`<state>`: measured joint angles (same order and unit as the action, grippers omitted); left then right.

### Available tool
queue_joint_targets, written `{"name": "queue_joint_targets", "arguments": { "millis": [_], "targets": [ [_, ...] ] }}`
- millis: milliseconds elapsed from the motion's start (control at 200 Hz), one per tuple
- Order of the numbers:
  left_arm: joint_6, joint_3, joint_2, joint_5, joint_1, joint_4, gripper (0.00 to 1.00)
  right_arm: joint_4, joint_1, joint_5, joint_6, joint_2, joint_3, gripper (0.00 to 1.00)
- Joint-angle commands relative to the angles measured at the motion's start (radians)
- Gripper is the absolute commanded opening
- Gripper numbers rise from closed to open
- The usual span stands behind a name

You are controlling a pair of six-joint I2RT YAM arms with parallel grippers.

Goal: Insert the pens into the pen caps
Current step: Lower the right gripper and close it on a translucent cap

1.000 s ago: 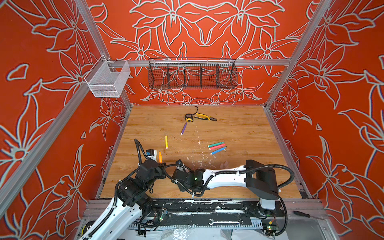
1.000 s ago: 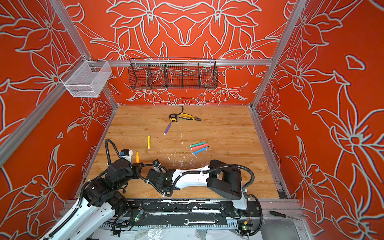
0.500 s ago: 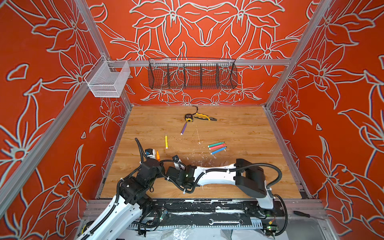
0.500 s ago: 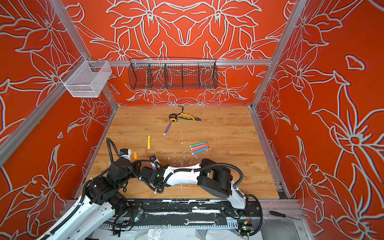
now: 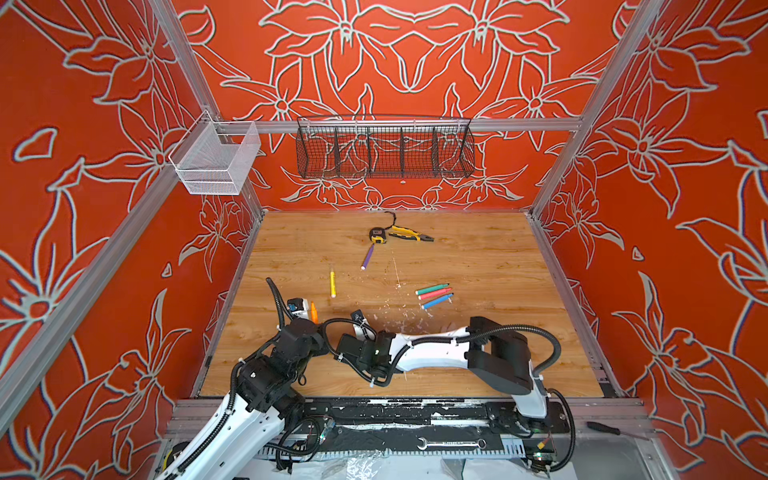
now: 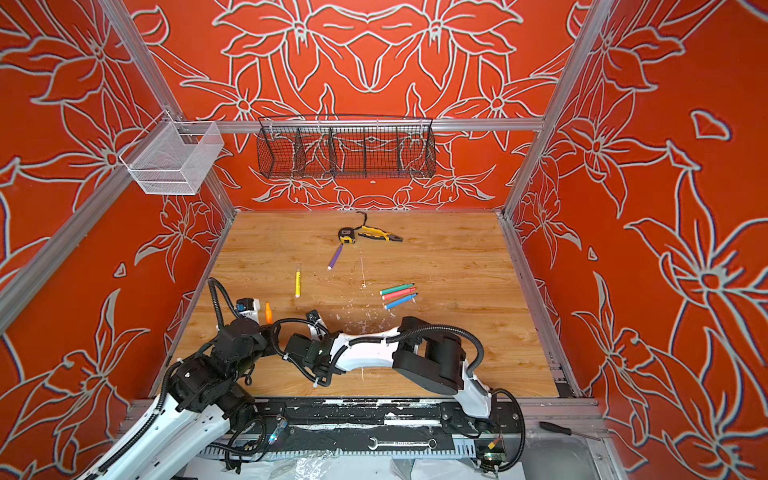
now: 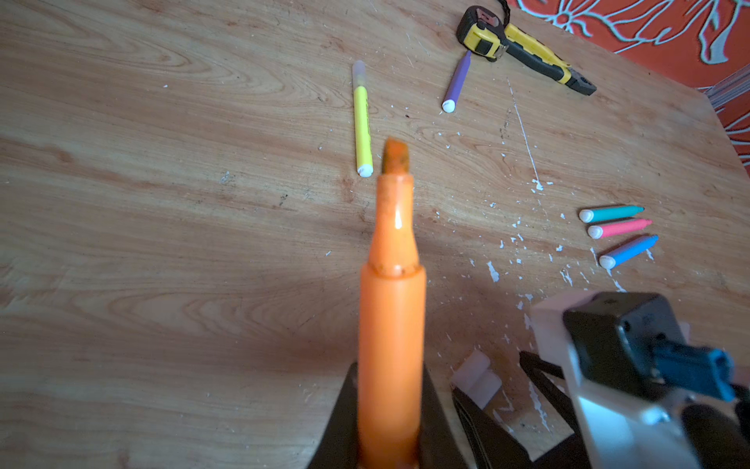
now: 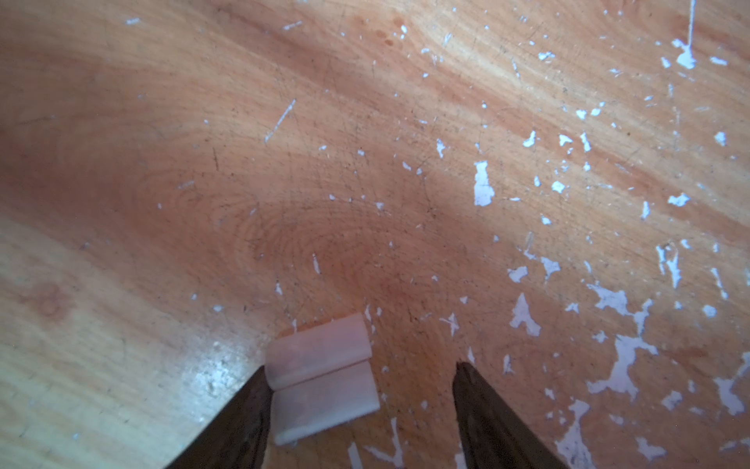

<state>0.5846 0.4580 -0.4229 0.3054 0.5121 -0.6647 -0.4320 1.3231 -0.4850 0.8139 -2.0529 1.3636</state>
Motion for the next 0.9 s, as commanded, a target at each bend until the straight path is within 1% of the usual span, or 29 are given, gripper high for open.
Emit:
{"name": "queue_joint_targets", "arguments": {
  "millis": [0,240,390,495,545,666,896],
  "targets": [
    [0.018,0.021,-0.006,0.015,0.002,0.005,0.00,-0.040,-0.006,-0.034,0.038,0.025,-0.072,0.71],
    [0.018,0.017,0.003,0.018,0.002,0.010,0.00,-0.012,-0.016,-0.044,0.059,0.083,-0.159,0.70],
    [0.016,0.019,-0.007,0.012,0.002,0.011,0.00,-0.008,-0.020,-0.047,0.061,0.102,-0.179,0.63],
    [0.015,0.018,0.001,0.011,0.003,0.011,0.00,-0.003,-0.022,-0.050,0.067,0.120,-0.195,0.55],
    [0.016,0.014,0.007,0.014,0.002,0.011,0.00,0.008,-0.022,-0.047,0.066,0.131,-0.207,0.53],
    [0.016,0.014,0.010,0.013,0.003,0.011,0.00,0.027,-0.030,-0.026,0.057,0.130,-0.214,0.53],
    [0.015,0.014,0.006,0.012,0.002,0.013,0.00,0.024,-0.053,0.015,0.036,0.078,-0.156,0.51]
  ]
}}
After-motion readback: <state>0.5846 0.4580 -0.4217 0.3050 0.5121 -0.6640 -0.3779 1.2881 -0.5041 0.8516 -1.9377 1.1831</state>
